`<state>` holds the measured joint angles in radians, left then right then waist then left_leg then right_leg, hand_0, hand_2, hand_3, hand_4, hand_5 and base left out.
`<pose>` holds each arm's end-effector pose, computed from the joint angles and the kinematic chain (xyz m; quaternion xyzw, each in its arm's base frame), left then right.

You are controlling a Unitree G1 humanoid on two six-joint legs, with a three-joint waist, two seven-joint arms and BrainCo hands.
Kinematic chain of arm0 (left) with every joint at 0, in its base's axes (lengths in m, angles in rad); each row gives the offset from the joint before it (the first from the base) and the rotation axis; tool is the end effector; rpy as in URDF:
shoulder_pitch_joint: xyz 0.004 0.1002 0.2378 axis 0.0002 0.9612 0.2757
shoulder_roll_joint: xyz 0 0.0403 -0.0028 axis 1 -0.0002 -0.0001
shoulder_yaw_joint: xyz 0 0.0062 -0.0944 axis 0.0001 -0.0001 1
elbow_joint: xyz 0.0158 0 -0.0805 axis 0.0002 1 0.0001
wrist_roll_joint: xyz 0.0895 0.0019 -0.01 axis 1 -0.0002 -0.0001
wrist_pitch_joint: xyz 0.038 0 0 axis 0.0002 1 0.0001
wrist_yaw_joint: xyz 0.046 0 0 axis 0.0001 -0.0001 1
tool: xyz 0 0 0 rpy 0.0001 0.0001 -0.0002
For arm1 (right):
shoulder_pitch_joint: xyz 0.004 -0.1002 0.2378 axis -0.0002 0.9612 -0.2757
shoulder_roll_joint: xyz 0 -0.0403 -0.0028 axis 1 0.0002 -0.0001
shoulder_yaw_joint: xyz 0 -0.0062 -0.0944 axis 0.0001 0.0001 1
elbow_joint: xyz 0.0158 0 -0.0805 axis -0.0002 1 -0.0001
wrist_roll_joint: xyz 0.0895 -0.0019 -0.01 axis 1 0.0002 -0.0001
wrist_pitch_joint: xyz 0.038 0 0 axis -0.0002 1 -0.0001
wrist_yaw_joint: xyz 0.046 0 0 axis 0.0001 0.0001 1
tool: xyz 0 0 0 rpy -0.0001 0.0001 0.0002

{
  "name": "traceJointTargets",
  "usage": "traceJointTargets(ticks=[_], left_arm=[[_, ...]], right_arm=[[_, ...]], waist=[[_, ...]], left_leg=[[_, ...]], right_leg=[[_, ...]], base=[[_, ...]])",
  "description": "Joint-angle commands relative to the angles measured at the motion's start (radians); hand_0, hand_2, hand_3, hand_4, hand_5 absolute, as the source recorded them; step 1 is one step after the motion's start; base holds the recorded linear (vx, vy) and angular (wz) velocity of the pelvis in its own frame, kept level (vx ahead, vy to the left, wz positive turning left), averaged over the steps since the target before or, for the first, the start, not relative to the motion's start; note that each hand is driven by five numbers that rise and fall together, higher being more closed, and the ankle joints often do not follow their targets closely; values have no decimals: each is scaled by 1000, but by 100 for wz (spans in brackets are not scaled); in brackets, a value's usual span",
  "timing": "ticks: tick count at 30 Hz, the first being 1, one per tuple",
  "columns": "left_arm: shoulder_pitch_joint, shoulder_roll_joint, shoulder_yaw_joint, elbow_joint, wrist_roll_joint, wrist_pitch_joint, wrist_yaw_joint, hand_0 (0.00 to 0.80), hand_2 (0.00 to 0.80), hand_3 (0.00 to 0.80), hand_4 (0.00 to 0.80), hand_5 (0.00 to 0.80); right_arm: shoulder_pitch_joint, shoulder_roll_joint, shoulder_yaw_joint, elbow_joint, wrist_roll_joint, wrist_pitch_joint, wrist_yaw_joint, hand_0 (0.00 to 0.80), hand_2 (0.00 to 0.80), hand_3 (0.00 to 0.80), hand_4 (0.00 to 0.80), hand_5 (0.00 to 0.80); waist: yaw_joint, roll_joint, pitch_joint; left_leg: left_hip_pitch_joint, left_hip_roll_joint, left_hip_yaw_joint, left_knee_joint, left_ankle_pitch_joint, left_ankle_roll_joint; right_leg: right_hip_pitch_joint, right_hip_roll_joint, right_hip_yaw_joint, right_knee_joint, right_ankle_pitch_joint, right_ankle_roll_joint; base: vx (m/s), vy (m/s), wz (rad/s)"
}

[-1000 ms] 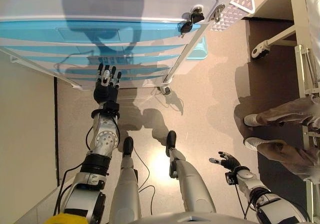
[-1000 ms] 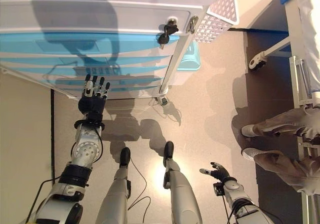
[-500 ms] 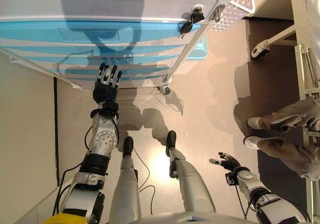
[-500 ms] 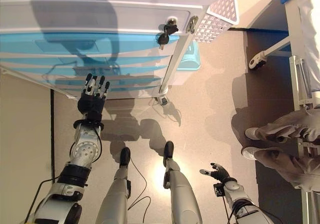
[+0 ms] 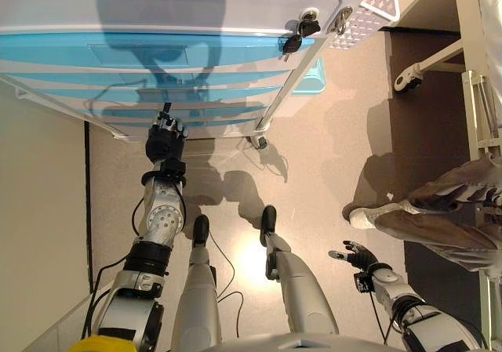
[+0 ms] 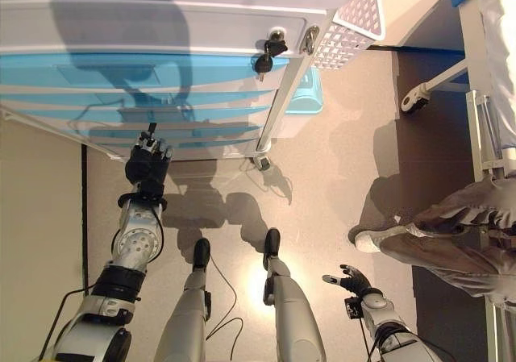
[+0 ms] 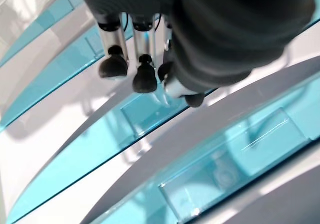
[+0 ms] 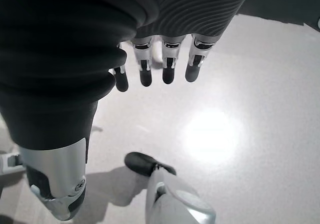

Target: Open the drawer and pick up the medicine

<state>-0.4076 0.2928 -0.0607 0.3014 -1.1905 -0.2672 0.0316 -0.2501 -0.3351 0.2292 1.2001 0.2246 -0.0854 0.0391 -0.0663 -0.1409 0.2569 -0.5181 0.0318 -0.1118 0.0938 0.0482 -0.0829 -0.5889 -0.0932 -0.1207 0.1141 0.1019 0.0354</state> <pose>0.2652 0.1903 0.1035 -0.4297 -0.1350 0.0162 0.8927 0.1606 -0.2368 -0.0598 -0.1144 0.4237 -0.0261 0.8982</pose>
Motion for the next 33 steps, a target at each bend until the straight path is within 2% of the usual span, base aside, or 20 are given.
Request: traceJointTargets(ticks=[1, 7, 8, 9, 10, 11, 22, 33], left_arm=[[-172, 88, 41, -278, 110, -104, -102, 800, 800, 800, 800, 800], [-171, 84, 40, -278, 112, -101, -99, 800, 800, 800, 800, 800], [-168, 82, 43, -277, 115, -105, -94, 612, 612, 612, 612, 612], [-167, 82, 43, -277, 115, -105, -94, 612, 612, 612, 612, 612], [-167, 79, 49, -274, 122, -113, -81, 179, 179, 179, 179, 179], [-170, 77, 56, -260, 137, -123, -50, 0, 0, 0, 0, 0], [-210, 92, 48, -213, 182, -119, 12, 0, 0, 0, 0, 0], [-176, 40, 49, -182, 170, -111, 34, 0, 0, 0, 0, 0]], right_arm=[[66, -44, 18, 22, -31, -10, 4, 0, 0, 0, 0, 0], [65, -45, 16, 27, -35, -8, 3, 0, 0, 0, 0, 0], [65, -45, 17, 26, -34, -8, 4, 0, 0, 0, 0, 0], [65, -45, 17, 26, -34, -8, 4, 0, 0, 0, 0, 0], [64, -44, 18, 27, -35, -8, 3, 0, 0, 0, 0, 0], [62, -43, 19, 28, -35, -5, -2, 0, 0, 0, 0, 0], [51, -46, 25, 21, -28, 3, -17, 0, 0, 0, 0, 0], [50, -43, 20, 21, -27, 10, -29, 0, 0, 0, 0, 0]], waist=[[-13, 3, -84], [-14, 1, -84], [-13, 1, -85], [-13, 1, -85], [-13, 1, -84], [-14, 1, -85], [-23, 5, -91], [-28, 3, -89]], left_leg=[[-70, -67, -24, 54, -22, 71], [-67, -66, -24, 51, -20, 70], [-65, -66, -23, 49, -19, 70], [-65, -66, -23, 48, -19, 70], [-63, -66, -24, 47, -19, 70], [-63, -65, -22, 47, -19, 70], [-63, -62, -19, 50, -22, 69], [-66, -61, -13, 55, -24, 70]], right_leg=[[15, 1, -24, 49, -17, 61], [21, 2, -24, 45, -16, 60], [22, 3, -24, 42, -15, 60], [22, 3, -24, 42, -15, 60], [23, 4, -22, 39, -15, 60], [23, 4, -20, 39, -15, 59], [23, 4, -18, 41, -15, 61], [19, 4, -15, 43, -13, 61]], base=[[0, 0, 0], [0, 0, 0], [0, 0, 0], [0, 0, 0], [0, 0, 0], [0, 0, 0], [0, 0, 0], [0, 0, 0]])
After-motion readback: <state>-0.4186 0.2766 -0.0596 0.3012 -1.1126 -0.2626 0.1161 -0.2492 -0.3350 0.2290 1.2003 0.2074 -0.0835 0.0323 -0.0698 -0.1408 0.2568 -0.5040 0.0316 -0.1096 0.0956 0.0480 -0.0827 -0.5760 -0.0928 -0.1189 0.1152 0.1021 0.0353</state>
